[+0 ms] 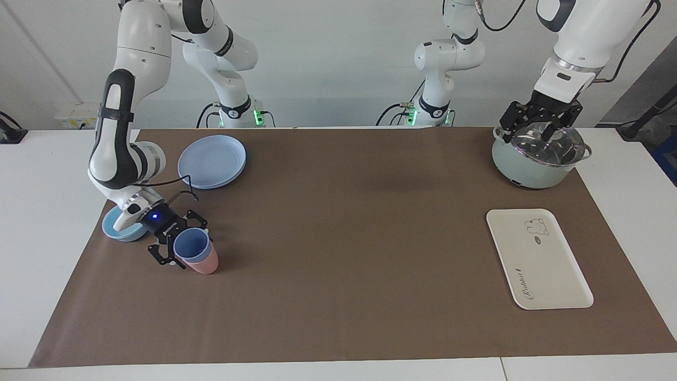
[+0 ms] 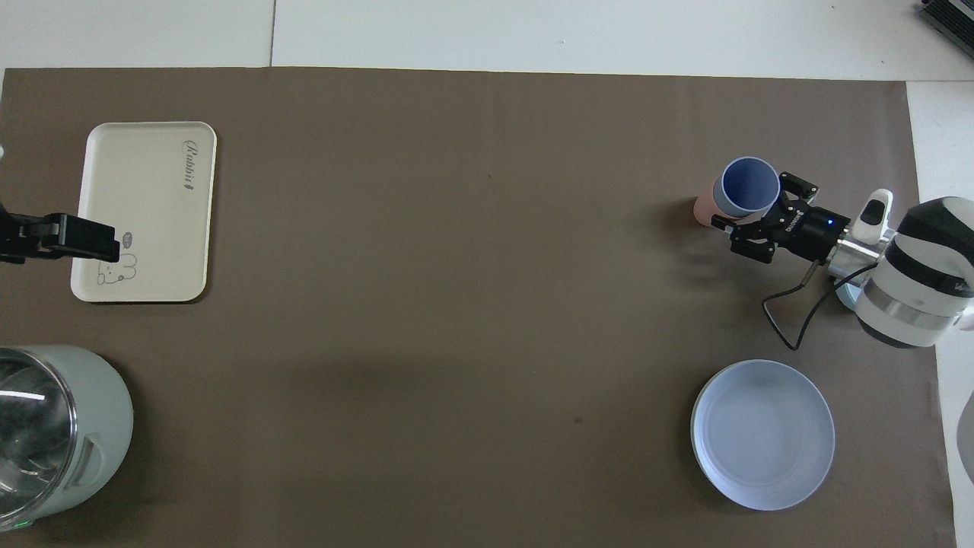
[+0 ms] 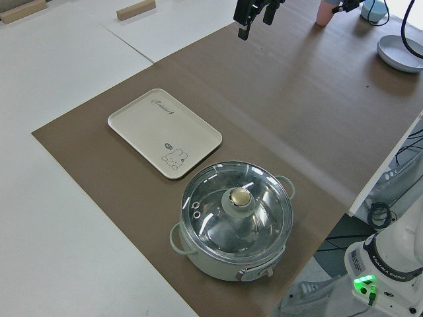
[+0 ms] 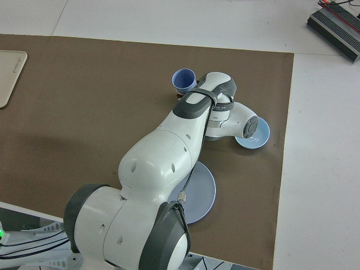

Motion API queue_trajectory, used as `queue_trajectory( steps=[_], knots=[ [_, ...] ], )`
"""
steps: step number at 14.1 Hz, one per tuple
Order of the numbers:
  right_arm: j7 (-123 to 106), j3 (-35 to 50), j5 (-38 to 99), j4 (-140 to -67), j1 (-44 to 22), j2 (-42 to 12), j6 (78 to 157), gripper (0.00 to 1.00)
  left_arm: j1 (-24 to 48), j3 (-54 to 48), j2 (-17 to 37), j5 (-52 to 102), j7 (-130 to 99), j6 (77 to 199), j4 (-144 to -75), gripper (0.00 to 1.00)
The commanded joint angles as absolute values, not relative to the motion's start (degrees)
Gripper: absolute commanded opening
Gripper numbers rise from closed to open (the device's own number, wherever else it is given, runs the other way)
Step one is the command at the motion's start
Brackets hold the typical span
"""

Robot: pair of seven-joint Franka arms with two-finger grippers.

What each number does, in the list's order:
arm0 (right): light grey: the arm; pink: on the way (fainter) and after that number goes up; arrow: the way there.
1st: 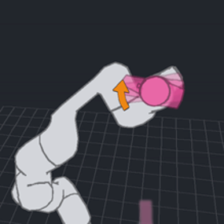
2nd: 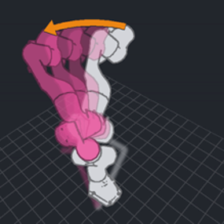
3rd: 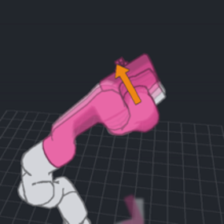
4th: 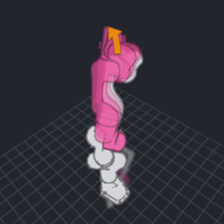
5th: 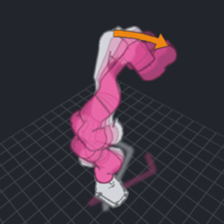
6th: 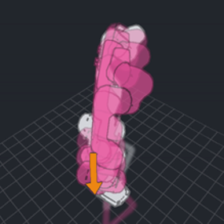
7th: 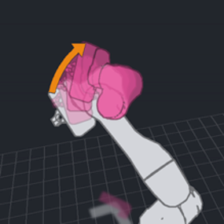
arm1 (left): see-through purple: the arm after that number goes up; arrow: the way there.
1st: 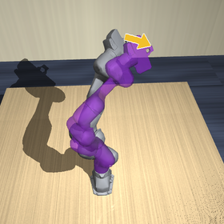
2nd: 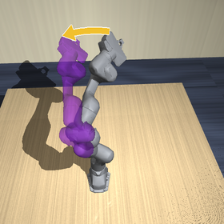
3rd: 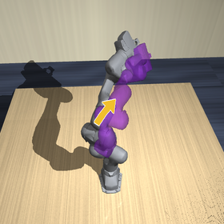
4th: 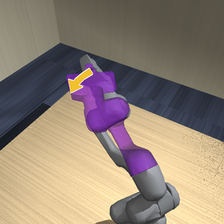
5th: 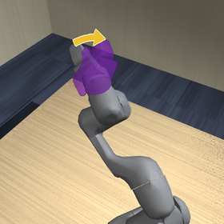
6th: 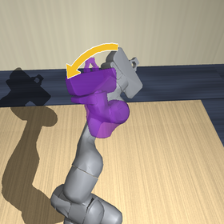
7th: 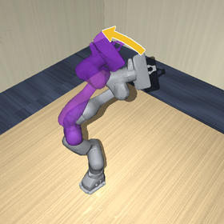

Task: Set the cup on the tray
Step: 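Move the right gripper to the blue-and-pink cup and grasp it, then lift the cup with the right gripper while the left gripper reaches over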

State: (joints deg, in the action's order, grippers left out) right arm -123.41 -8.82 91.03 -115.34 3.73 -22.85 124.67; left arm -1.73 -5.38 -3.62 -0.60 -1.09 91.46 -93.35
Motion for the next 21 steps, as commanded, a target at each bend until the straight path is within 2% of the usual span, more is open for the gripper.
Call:
queue_trajectory(
  steps=[1, 2, 3, 4, 7, 10, 13, 16, 19, 21],
  knots=[
    [-125.07, -8.53, 93.51, -114.96, 2.9, -23.55, 126.38, 1.0, -1.58, -5.19, -4.83, 0.0, -1.05, 92.64, -94.83, 1.0],
    [-125.07, -8.53, 93.52, -114.96, 2.9, -23.55, 126.39, 1.0, -1.76, -5.19, -4.83, 0.0, -1.05, 92.64, -94.83, 1.0],
    [-126.2, -8.53, 93.52, -114.79, 2.9, -23.55, 126.47, 0.79, -1.84, -5.19, -4.83, 0.0, -0.97, 92.72, -94.92, 1.0],
    [-128.91, -8.53, 93.6, -114.52, 2.99, -23.55, 126.56, 0.01, -1.85, -5.19, -4.83, 0.0, -1.05, 92.81, -94.92, 1.0],
    [-128.5, -8.53, 94.83, -114.43, 2.81, -23.38, 127.61, 0.0, -2.02, -5.19, -4.75, 0.0, -0.79, 94.56, -94.92, 1.0],
    [-122.11, -8.44, 93.17, -113.38, 0.54, -19.97, 133.4, 0.0, -1.23, -5.45, -4.4, 2.87, -1.58, 96.41, -94.75, 1.0],
    [-105.79, -8.52, 83.01, -112.77, -2.63, -15.92, 138.68, 0.0, -1.32, -5.36, -3.87, 9.57, -1.85, 98.08, -94.66, 1.0],
    [-89.17, -8.35, 67.91, -110.05, -3.51, -13.72, 138.87, 0.0, -1.23, -5.36, -1.33, 18.16, -2.63, 101.32, -94.22, 0.96],
    [-77.21, -8.35, 55.58, -107.76, -6.75, -12.48, 138.87, 0.0, 1.39, -6.68, 5.25, 26.26, -8.49, 106.86, -89.94, 0.93],
    [-65.72, -8.7, 44.19, -106.44, -11.32, -11.69, 138.96, 0.0, 5.87, -6.68, 13.58, 27.42, -18.75, 109.58, -81.09, 0.92]
  ],
)
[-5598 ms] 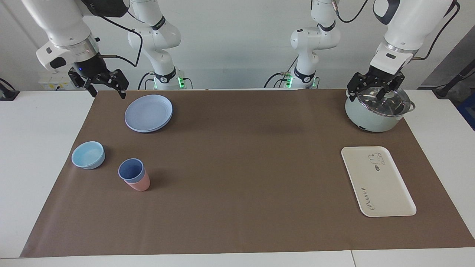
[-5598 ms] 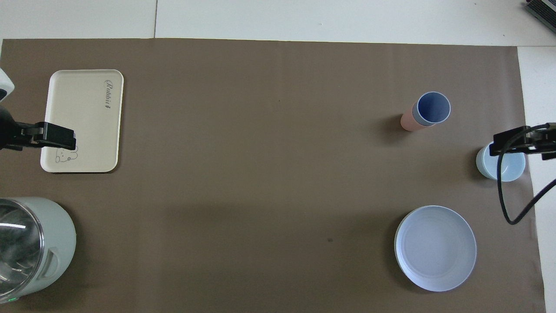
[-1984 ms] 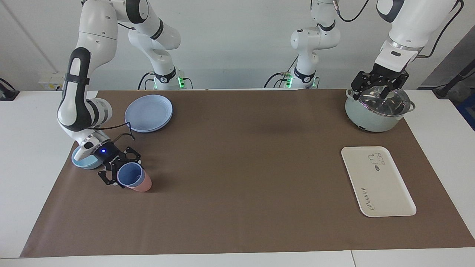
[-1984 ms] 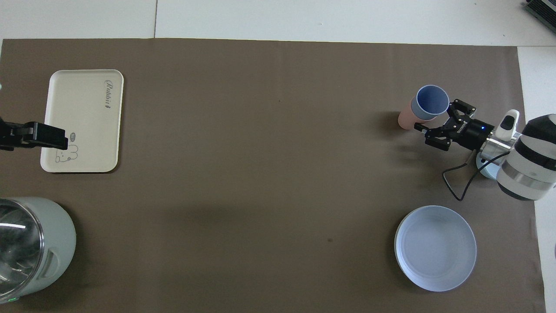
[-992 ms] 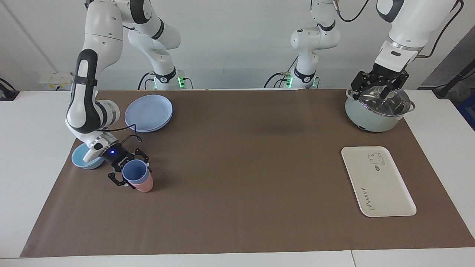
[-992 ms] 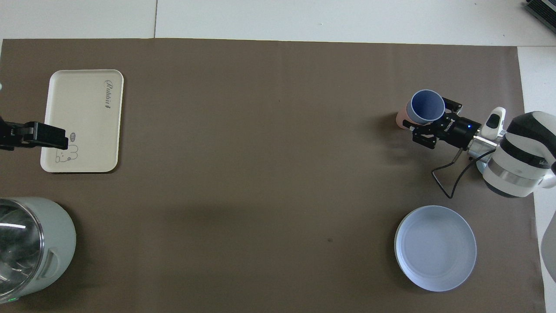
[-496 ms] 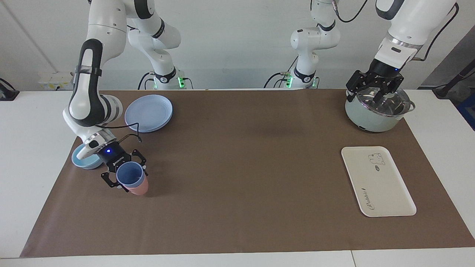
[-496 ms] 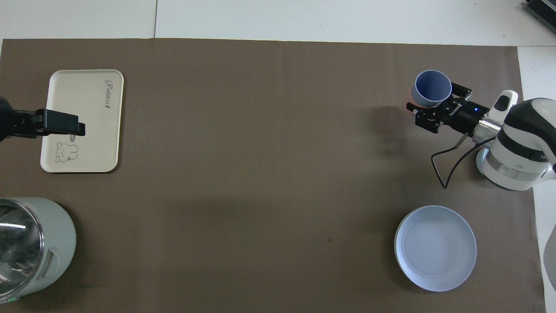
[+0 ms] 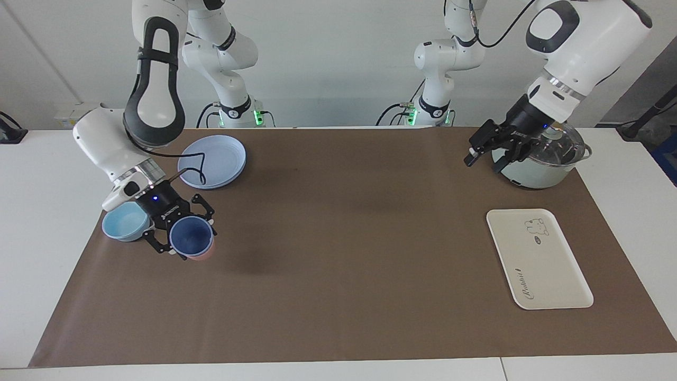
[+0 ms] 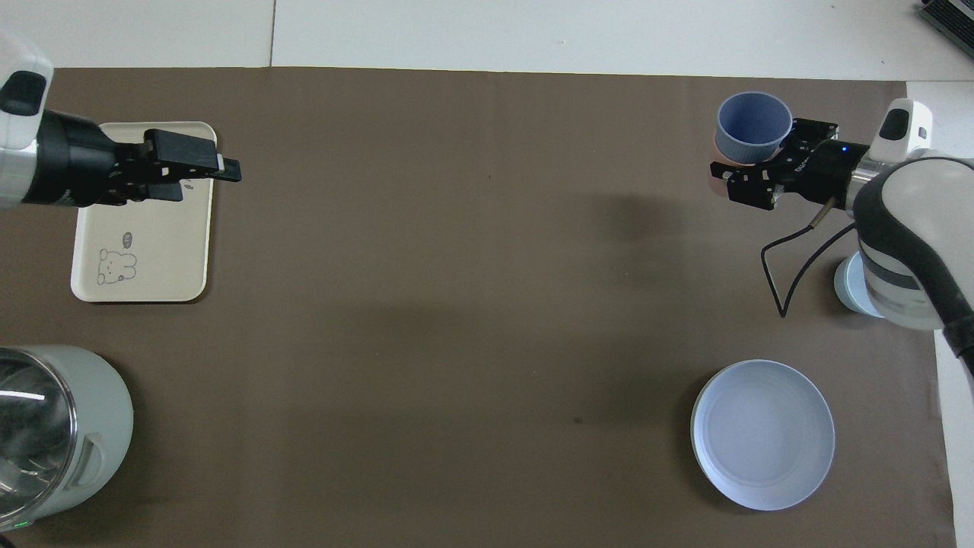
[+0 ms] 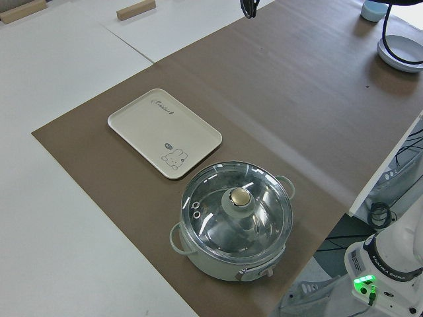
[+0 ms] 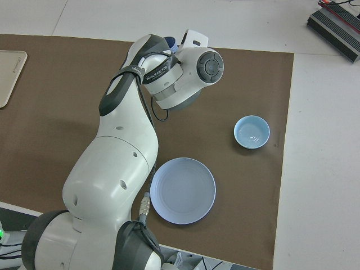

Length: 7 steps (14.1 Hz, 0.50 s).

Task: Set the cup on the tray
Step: 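Lift the cup with the right gripper while the left gripper reaches over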

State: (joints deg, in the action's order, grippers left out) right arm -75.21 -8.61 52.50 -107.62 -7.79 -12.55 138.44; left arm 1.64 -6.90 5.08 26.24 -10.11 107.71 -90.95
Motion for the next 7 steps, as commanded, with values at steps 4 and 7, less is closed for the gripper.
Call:
queue_trajectory(
  steps=[4, 7],
  knots=[
    [-39.08, -8.35, 19.11, -103.98, -18.96, -10.28, 138.17, 0.0, 11.59, -6.86, 22.32, 28.74, -30.84, 117.04, -71.19, 0.9],
    [-29.03, -8.44, 8.74, -103.89, -24.51, -9.93, 136.16, 0.0, 16.42, -6.77, 26.7, 28.83, -37.25, 125.84, -69.36, 0.89]
  ],
)
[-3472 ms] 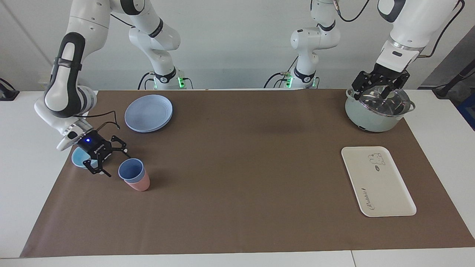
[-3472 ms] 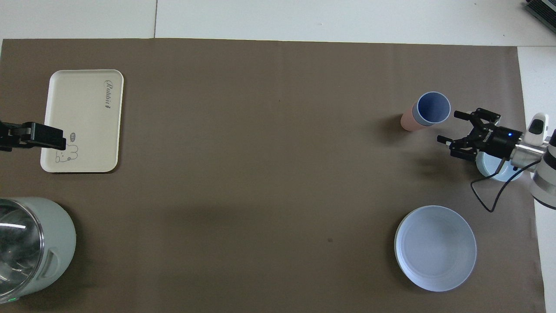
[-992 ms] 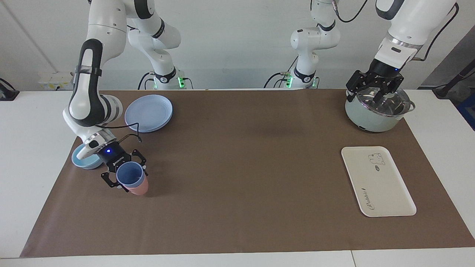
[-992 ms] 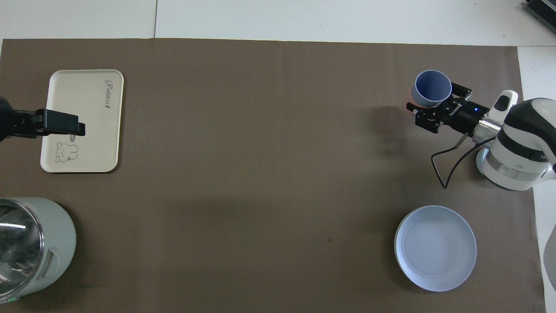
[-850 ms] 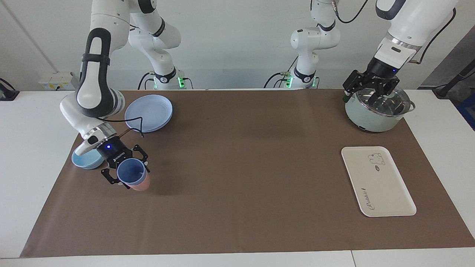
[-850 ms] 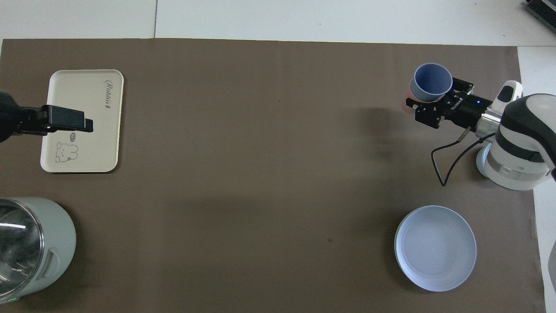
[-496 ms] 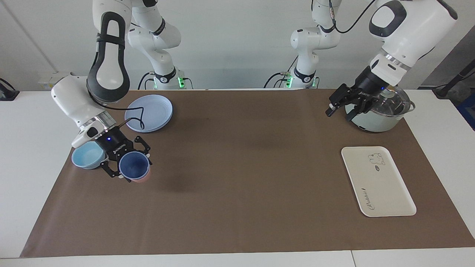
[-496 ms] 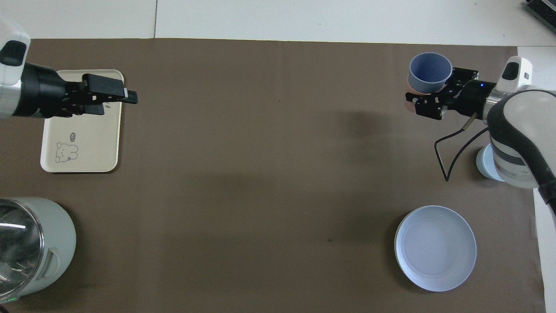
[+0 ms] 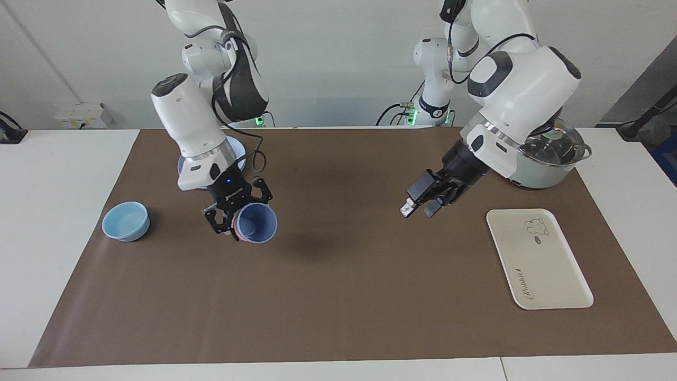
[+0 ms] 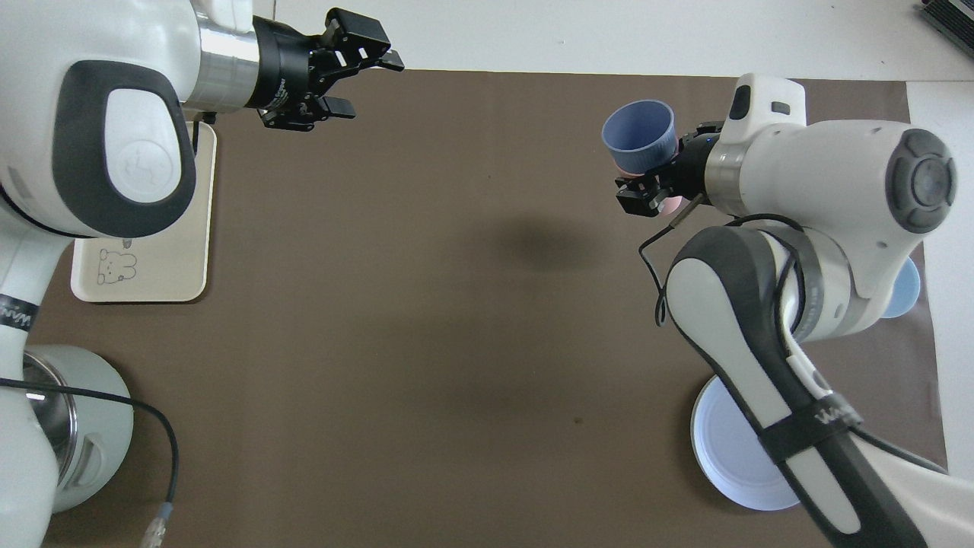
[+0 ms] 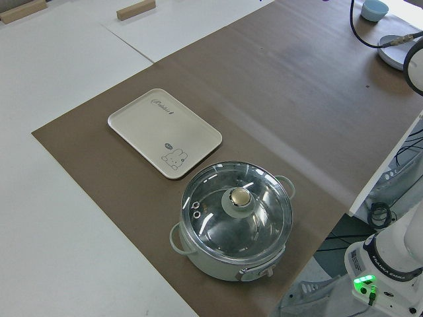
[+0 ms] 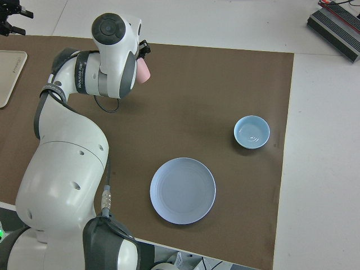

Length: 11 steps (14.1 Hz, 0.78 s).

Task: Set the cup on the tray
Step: 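Lift the cup with the right gripper while the left gripper reaches over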

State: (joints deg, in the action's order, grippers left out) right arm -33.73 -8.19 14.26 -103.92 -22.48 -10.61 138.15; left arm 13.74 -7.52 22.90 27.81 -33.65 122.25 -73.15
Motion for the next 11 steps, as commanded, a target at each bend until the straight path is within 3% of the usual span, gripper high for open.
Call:
queue_trajectory(
  steps=[1, 4, 11],
  knots=[
    [-28.05, -8.35, 3.48, -102.76, -26.61, -9.76, 133.45, 0.0, 17.74, -6.77, 28.46, 28.74, -37.61, 126.21, -67.43, 0.88],
    [-24.52, -8.17, -4.82, -97.92, -30.75, -9.93, 123.68, 0.0, 21.08, -7.38, 28.83, 28.39, -37.71, 125.95, -67.5, 0.68],
    [-24.17, -8.09, -8.79, -97.65, -33.05, -9.93, 121.73, 0.0, 23.64, -7.38, 27.77, 27.6, -37.53, 118.95, -72.16, 0.57]
  ],
)
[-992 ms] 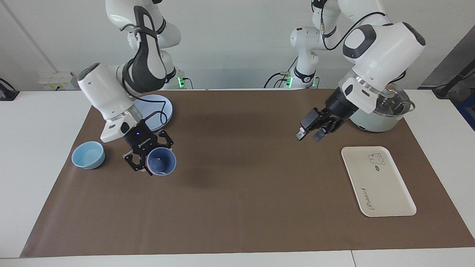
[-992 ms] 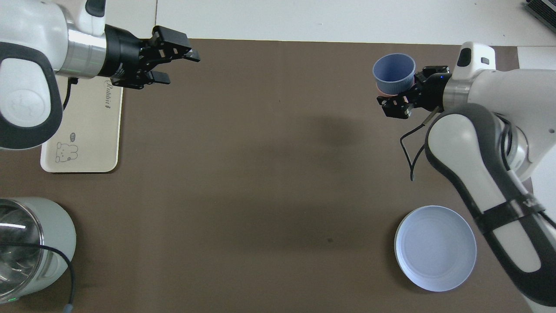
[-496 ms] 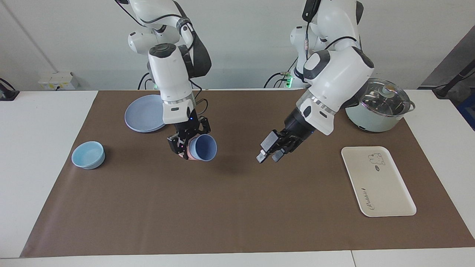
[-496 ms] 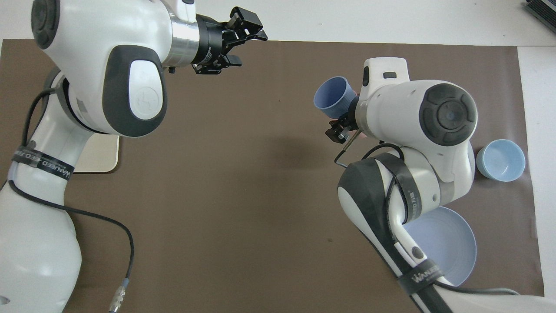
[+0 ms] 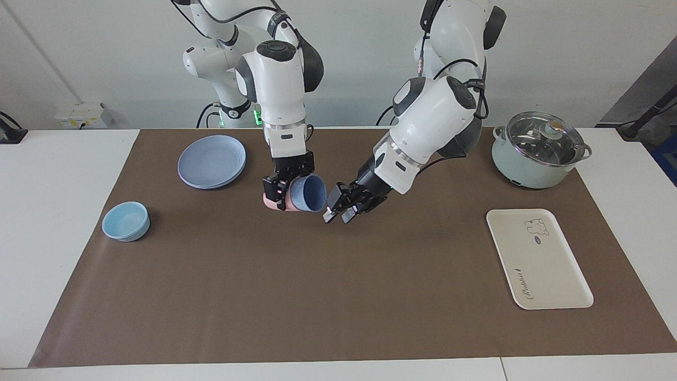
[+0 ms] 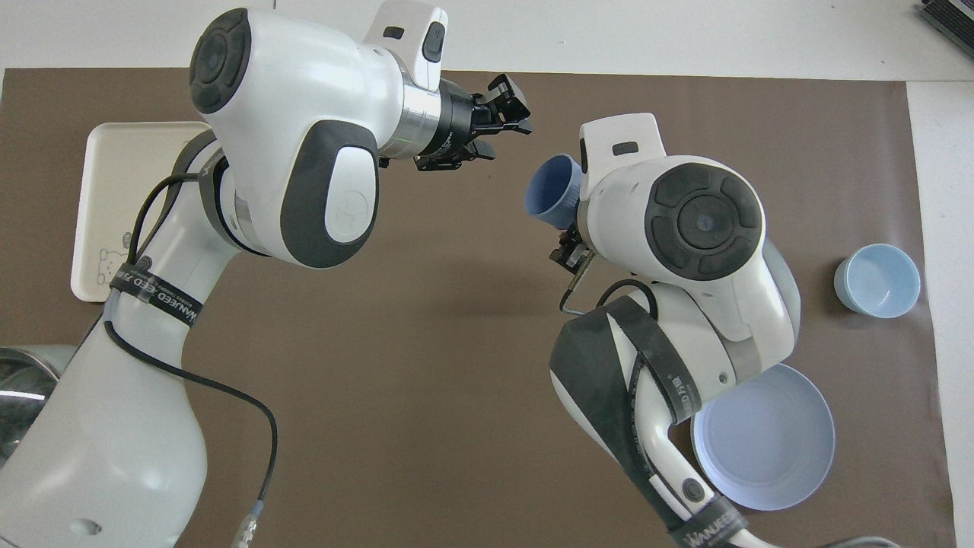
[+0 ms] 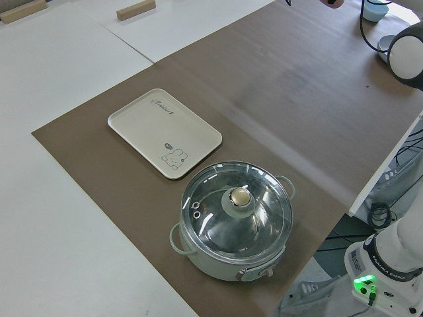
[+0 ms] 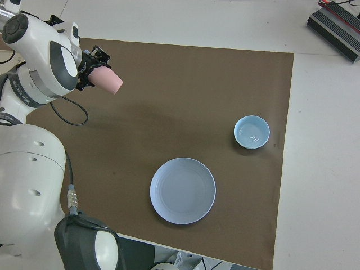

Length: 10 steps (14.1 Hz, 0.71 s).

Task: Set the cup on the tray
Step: 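Grasp the cup with the left gripper from the right gripper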

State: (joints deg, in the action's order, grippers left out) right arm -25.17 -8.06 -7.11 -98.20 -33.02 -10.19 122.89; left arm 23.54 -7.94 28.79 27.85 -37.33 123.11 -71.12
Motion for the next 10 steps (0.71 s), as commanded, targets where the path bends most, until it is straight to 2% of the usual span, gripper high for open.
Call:
queue_trajectory(
  steps=[1, 7, 10],
  knots=[
    [-24.17, -8.09, -8.7, -97.56, -33.05, -9.93, 121.73, 0.0, 23.64, -7.38, 27.6, 27.6, -37.44, 116.74, -72.16, 0.57],
    [-24.17, -8.09, -8.79, -97.56, -32.96, -9.93, 121.73, 0.0, 24.7, -8.96, 27.16, 29.0, -37.35, 115.58, -72.33, 0.55],
    [-24.17, -8.09, -8.79, -97.56, -32.96, -10.02, 121.9, 0.0, 25.74, -9.76, 25.67, 29.09, -37.27, 115.49, -75.66, 0.54]
  ],
)
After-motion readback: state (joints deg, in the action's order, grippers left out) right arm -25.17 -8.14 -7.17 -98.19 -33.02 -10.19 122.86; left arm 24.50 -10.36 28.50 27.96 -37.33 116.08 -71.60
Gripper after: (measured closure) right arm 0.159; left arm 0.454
